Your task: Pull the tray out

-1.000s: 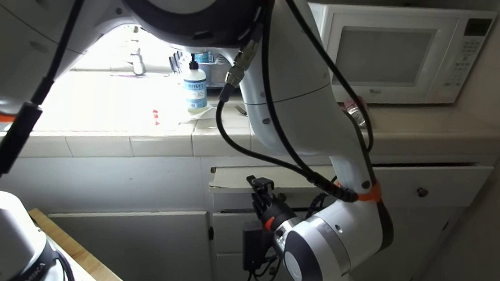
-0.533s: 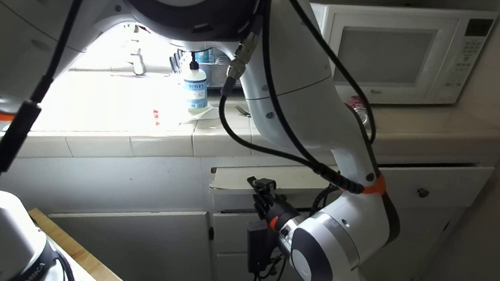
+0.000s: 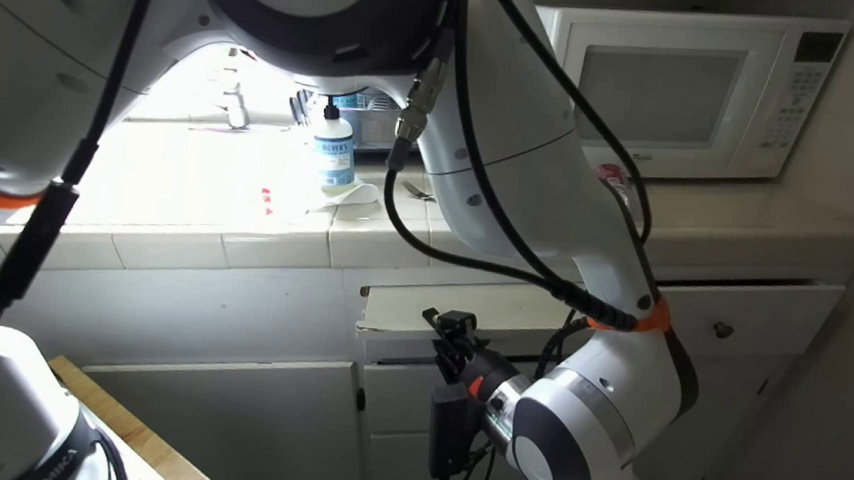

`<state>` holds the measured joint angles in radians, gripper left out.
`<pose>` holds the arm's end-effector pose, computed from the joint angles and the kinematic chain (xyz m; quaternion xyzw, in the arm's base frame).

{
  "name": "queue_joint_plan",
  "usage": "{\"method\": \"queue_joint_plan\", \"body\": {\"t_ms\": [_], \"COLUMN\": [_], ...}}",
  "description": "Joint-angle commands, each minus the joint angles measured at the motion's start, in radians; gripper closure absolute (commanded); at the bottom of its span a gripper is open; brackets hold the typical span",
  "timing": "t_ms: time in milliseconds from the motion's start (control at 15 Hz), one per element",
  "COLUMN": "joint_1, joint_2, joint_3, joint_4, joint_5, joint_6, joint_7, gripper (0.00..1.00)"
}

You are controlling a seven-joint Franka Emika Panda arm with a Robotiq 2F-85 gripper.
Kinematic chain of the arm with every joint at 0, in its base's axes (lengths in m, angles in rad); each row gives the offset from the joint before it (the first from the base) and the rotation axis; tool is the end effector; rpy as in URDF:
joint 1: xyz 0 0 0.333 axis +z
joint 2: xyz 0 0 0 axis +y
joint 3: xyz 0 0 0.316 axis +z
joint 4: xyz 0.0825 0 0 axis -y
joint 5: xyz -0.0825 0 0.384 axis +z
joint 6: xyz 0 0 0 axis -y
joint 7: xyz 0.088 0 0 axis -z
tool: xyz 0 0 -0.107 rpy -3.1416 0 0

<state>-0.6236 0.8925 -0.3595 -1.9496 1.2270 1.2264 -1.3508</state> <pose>0.3457 -0.3224 0.0580 -0.7015 0.1599 -0.1437 0.6795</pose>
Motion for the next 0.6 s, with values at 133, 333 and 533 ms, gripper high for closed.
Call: {"method": "queue_joint_plan", "body": {"t_ms": [133, 333, 533], "joint_1": [-0.042, -0.075, -0.097], "joint_2": [0.054, 0.063, 0.069], "joint_3": [-0.074, -0.083, -0.085], "joint_4": [0.047, 0.076, 0.095], "joint_5": [-0.171, -0.195, -0.214], "joint_6": [-0.042, -0.049, -0.046], "joint_7": [0.043, 0.048, 0.046], "gripper": [0.94, 0.94, 0.94]}}
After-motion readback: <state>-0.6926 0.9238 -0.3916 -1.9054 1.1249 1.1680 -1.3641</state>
